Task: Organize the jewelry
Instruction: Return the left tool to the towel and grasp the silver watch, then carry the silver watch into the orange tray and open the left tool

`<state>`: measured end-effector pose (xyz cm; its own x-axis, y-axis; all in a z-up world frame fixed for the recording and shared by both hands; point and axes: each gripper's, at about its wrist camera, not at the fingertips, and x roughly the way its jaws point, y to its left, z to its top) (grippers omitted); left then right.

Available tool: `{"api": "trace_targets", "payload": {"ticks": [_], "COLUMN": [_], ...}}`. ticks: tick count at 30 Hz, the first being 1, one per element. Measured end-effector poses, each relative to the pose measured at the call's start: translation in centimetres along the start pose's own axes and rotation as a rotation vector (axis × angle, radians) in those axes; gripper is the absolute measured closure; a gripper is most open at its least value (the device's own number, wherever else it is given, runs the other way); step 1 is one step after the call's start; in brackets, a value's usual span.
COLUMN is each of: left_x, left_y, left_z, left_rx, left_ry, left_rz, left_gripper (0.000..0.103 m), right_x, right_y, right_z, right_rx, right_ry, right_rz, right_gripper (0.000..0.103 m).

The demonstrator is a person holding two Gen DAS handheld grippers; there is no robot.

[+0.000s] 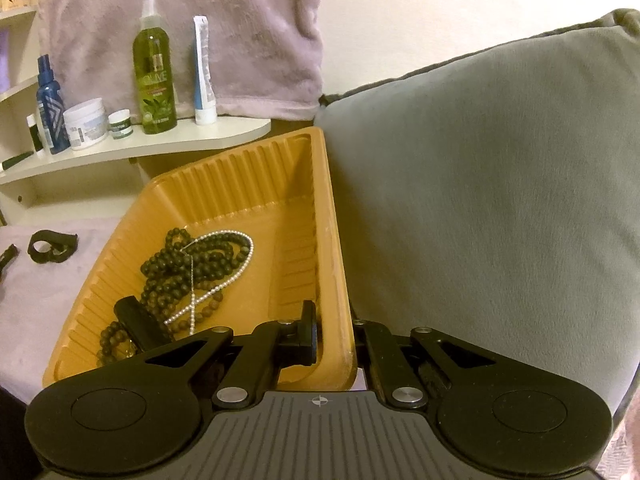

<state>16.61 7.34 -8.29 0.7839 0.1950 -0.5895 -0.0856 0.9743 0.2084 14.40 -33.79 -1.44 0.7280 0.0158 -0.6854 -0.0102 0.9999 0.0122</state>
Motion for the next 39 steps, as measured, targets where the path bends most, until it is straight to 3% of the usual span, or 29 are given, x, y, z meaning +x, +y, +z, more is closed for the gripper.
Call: {"api": "trace_targets", "payload": {"ticks": [10,14,39], "left_x": [1.2,1.2,-0.8], "left_y": [-0.3,-0.6,-1.0], "left_z": [0.0,0.1,0.8], "left_rx": [0.015,0.019,-0.040], "left_ry": [0.027,0.025,0.015], "left_rz": [0.007,-0.005,-0.050], "left_gripper": [0.058,0.068,0.070], "right_x": [0.1,0.1,-0.1], "right_y": [0.0,0.0,0.4], "right_z": [0.1,0.1,0.2], "right_rx": [-0.002,-0.001,-0.005], "right_ry": [0.001,0.001,-0.005], "right_rz": [0.000,0.001,0.002], "right_gripper": [0.098,0.098,0.098]}}
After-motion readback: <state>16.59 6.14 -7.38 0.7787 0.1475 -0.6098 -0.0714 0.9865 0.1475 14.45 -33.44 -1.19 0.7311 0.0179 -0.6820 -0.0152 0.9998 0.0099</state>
